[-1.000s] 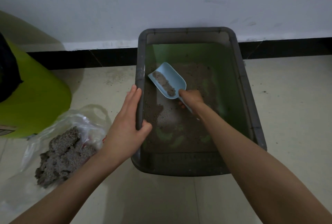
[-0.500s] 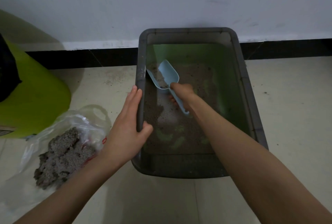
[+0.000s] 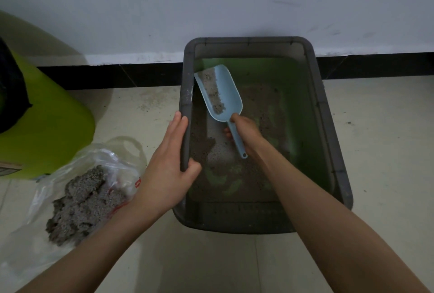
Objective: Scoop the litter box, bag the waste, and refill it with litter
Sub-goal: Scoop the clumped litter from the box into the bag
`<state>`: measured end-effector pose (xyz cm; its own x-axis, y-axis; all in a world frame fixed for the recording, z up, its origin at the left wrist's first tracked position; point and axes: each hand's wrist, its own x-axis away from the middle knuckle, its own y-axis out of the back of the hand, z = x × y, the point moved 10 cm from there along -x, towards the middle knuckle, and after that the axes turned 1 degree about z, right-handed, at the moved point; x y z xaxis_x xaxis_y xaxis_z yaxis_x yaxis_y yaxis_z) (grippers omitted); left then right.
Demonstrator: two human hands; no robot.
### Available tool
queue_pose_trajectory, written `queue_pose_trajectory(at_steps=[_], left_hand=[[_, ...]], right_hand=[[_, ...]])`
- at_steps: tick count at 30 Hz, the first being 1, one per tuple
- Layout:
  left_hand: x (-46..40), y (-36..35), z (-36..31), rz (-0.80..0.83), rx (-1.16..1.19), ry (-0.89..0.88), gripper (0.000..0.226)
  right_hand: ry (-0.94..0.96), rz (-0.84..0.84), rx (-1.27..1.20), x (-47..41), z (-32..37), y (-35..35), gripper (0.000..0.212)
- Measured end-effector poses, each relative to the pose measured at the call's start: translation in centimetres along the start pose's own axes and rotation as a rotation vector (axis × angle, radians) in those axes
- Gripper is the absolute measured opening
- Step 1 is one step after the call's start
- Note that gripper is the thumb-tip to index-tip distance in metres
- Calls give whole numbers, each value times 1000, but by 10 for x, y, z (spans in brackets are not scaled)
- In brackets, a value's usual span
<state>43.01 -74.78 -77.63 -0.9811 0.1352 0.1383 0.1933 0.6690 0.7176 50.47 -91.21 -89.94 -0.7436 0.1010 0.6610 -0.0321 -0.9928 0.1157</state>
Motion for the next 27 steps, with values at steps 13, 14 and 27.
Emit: queue_pose_trajectory(at_steps=[13,14,27], left_hand=[[1,2,-3,40,-270,-66,72],[1,1,-2,43,-299,-74,72],[31,33,47,64,-140,-108,68]], right_hand=[[101,-92,139,62,24,46,17],[109,-97,128,70,29,49,17],[301,142,280,177,94,-19,18]])
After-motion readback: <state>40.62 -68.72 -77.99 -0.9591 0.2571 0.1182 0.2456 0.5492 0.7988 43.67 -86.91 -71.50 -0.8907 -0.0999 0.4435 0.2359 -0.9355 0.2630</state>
